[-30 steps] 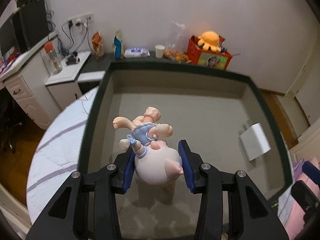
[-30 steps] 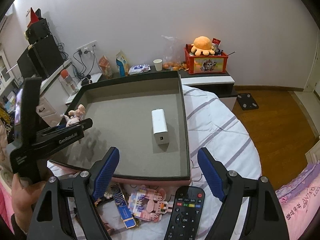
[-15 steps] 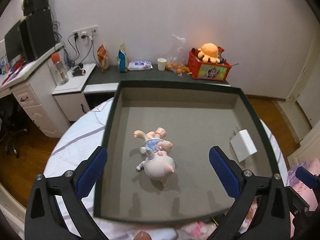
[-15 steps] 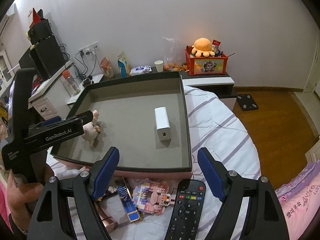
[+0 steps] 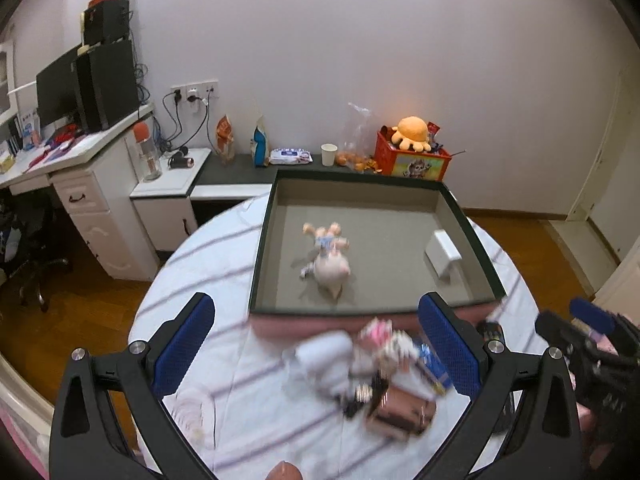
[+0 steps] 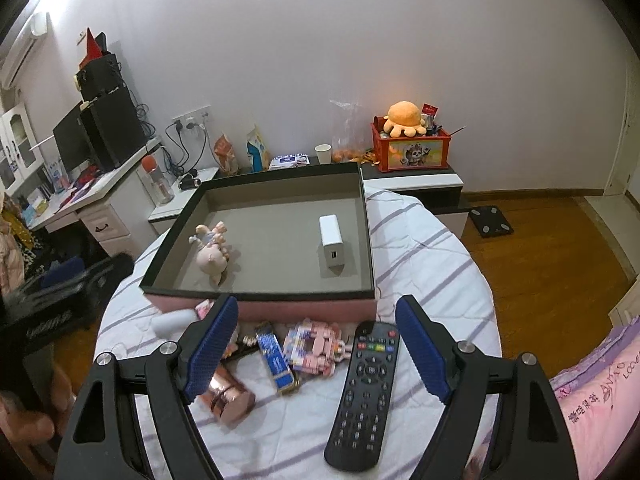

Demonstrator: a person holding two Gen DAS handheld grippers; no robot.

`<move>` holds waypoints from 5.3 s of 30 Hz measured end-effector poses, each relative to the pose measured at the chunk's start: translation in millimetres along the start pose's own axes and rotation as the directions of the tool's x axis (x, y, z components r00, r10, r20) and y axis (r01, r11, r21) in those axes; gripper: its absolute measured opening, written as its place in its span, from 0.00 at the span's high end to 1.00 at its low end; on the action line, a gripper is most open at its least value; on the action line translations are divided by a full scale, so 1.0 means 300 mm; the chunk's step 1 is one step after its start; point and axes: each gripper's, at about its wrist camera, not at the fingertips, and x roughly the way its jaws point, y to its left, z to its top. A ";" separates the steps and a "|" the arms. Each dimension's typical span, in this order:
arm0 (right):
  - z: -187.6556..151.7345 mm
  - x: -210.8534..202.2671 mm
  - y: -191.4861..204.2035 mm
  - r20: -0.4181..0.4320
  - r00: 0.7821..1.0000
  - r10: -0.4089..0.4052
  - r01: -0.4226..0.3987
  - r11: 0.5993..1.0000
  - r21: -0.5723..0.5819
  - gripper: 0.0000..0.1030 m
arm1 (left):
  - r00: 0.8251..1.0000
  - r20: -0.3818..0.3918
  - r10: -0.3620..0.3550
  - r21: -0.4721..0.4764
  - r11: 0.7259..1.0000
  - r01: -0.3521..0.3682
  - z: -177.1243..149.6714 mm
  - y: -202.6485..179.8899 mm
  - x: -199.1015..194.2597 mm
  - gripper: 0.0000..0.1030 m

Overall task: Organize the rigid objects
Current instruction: 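Withdraw the open left gripper from the box, then reach the right gripper to the black TV remote and grasp it, then carry the black remote with the right gripper into the box and release, then withdraw the open right gripper from the box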

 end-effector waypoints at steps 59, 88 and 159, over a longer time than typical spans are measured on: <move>-0.300 0.239 -0.109 -0.229 0.964 -0.135 0.141 0.990 0.008 0.57 | 0.992 -0.125 -0.023 0.010 1.000 0.024 -0.221 -0.040 0.005 0.00; -0.093 0.033 -0.036 -0.063 0.998 -0.023 0.022 1.000 -0.017 0.57 | 0.999 -0.045 0.011 -0.003 1.000 -0.011 -0.097 -0.018 -0.014 0.00; -0.186 0.014 -0.080 -0.117 0.993 -0.006 0.011 0.999 0.038 0.00 | 0.994 -0.104 0.033 0.003 0.999 -0.032 -0.227 -0.067 -0.032 0.00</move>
